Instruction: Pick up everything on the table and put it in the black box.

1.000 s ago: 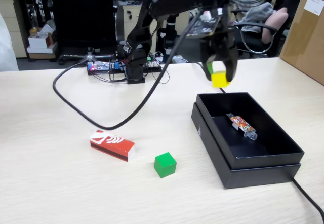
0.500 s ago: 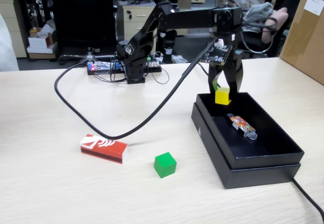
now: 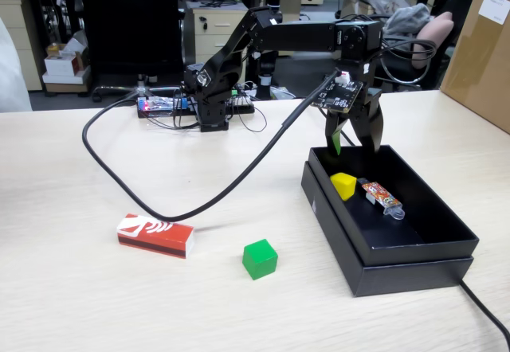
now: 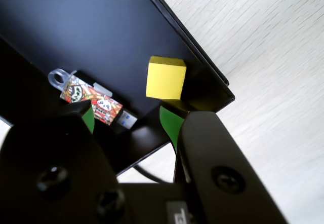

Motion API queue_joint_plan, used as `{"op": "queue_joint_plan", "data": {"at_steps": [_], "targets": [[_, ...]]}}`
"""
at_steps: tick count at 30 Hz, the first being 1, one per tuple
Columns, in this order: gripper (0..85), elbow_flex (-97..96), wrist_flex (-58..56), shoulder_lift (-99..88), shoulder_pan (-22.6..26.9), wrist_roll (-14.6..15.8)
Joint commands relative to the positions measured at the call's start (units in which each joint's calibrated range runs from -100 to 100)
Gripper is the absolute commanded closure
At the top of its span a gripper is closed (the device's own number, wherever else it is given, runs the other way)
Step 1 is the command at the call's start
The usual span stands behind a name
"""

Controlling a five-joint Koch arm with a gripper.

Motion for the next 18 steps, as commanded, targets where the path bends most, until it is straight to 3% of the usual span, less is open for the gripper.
{"op": "queue_joint_plan", "data": {"at_steps": [1, 11, 16, 18], "targets": [[57.7, 4.4, 0.1, -6.1, 0.1, 0.2], [57.7, 4.4, -0.4, -27.9, -1.5, 0.9], [57.7, 4.5, -0.3, -31.0, -6.6, -0.1], [57.7, 3.4, -0.2, -30.9, -10.7, -0.1]]}}
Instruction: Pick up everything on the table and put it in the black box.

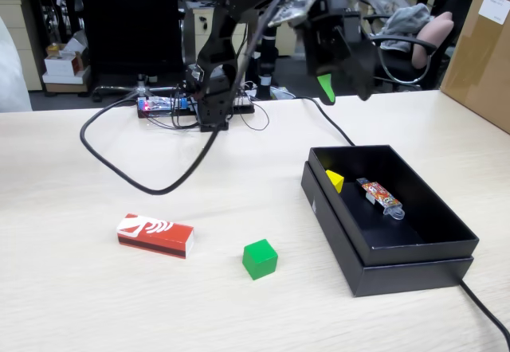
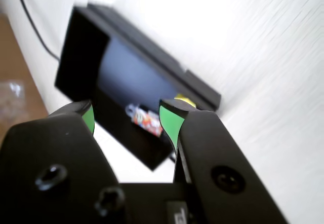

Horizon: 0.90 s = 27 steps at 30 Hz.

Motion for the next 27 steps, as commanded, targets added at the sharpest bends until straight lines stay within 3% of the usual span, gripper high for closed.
{"op": "queue_joint_plan", "data": {"at_steps": [1, 4, 6, 15, 27], "targets": [[57.5, 2.7, 0.1, -3.4, -5.2, -0.8], [45.6, -0.1, 0.9, -0.8, -9.3, -0.8], [42.6, -0.7, 1.0, 1.0, -11.4, -0.9], [39.2, -0.7, 2.9, 14.4, -19.8, -0.8], [39.2, -2.3, 3.0, 28.2, -22.9, 0.6]]}}
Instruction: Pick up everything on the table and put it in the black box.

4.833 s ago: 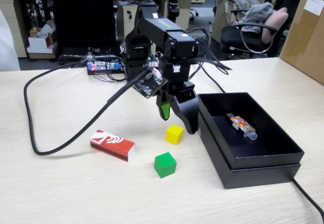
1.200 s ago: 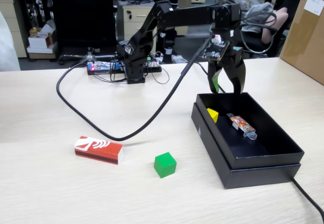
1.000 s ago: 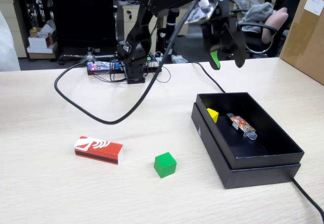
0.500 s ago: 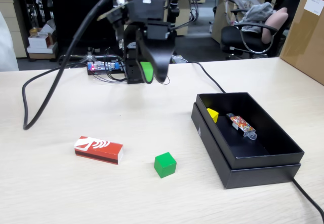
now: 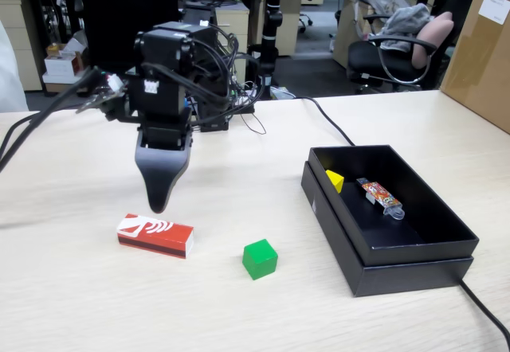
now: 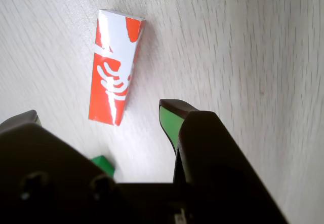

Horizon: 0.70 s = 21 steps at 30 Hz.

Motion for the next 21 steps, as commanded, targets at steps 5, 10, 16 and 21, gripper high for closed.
{"op": "queue_joint_plan", "data": {"at_steps": [5, 10, 16, 21], "targets": [[39.2, 1.2, 4.1, 1.6, -1.3, 0.6], [39.2, -0.3, 6.1, 4.6, -1.9, 2.1], [39.2, -3.4, 9.5, 5.8, -2.1, 6.2], [39.2, -4.7, 10.0, 6.8, -1.4, 6.8]]}}
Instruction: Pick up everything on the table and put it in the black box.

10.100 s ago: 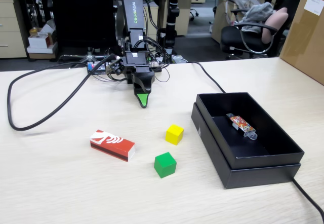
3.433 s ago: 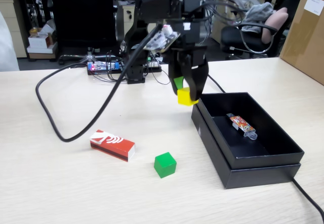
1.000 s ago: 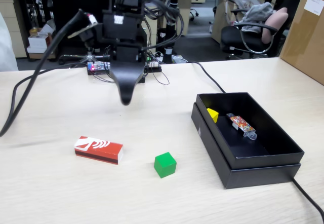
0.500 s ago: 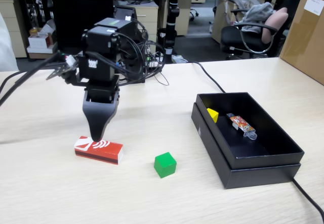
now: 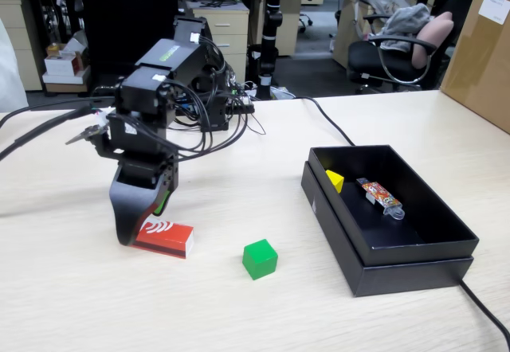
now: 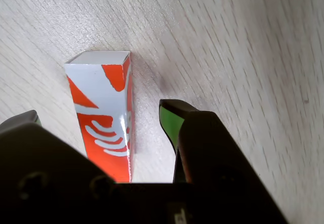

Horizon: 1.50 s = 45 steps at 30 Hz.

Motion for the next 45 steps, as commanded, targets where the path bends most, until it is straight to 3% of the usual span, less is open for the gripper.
{"op": "queue_joint_plan", "data": {"at_steps": [1, 7, 10, 14, 18, 31, 45], "targets": [[39.4, 1.5, 1.2, -1.2, 0.5, 0.4], [39.8, 1.5, 1.4, -0.1, 0.9, 0.0], [44.2, 1.2, 2.3, 1.3, 0.9, -0.8], [60.1, 0.6, 3.9, 1.4, 0.7, -1.2], [69.4, 0.6, 4.6, 1.4, 0.7, -1.4], [69.4, 4.9, -0.2, -10.2, 3.4, -1.5], [69.3, 9.5, -2.3, -27.6, 19.3, 0.6]]}}
